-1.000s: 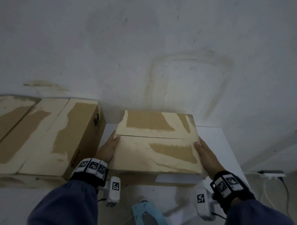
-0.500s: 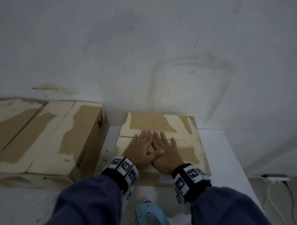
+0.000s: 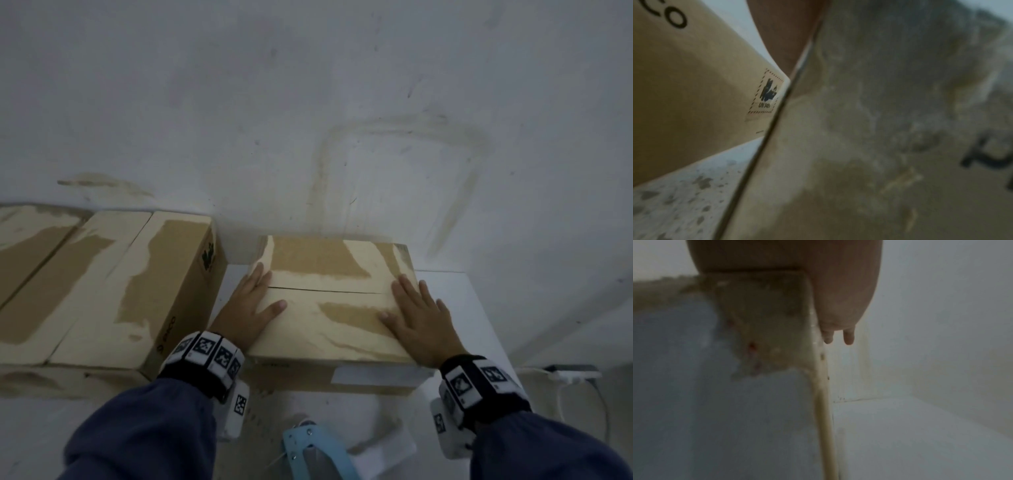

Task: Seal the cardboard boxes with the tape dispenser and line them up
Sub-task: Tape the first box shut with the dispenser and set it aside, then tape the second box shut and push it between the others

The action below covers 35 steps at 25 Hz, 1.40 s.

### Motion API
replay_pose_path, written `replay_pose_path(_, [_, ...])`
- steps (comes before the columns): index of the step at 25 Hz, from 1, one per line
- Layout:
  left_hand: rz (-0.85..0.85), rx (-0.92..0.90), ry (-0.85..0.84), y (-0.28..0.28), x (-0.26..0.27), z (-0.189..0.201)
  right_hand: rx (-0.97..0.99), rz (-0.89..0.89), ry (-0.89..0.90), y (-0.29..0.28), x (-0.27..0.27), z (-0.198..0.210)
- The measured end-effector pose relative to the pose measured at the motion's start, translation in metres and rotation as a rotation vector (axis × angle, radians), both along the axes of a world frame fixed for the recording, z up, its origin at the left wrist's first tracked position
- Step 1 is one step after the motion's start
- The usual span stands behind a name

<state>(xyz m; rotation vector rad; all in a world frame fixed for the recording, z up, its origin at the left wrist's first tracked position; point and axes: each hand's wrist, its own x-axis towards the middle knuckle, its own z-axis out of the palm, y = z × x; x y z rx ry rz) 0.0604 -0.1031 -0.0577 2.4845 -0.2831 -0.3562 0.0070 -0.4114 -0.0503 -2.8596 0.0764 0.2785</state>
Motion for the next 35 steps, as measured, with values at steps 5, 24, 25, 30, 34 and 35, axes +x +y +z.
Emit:
replay_pose_path(5, [0.232, -0.419, 0.147, 0.002, 0.001, -0.004, 0.440, -0.188, -0.107, -0.002, 0.000, -0.005])
replay_pose_path(24, [-0.319, 0.519, -0.160, -0.033, -0.032, 0.003, -0.182, 0.301, -0.082, 0.031, -0.031, -0.012])
replay_pose_path(25, [-0.323, 0.507, -0.155, -0.043, -0.033, 0.003, -0.176, 0.293, -0.095, 0.020, -0.032, -0.012])
replay_pose_path(30, [-0.491, 0.533, -0.261, -0.114, -0.032, 0.004, -0.183, 0.191, -0.038, -0.050, -0.039, -0.006])
replay_pose_path(34, [-0.648, 0.551, -0.328, -0.171, -0.014, 0.009, -0.145, 0.061, -0.052, -0.092, -0.036, 0.001])
replay_pose_path(35, [-0.653, 0.555, -0.316, -0.180, -0.008, 0.009, -0.147, 0.043, -0.055, -0.098, -0.033, 0.001])
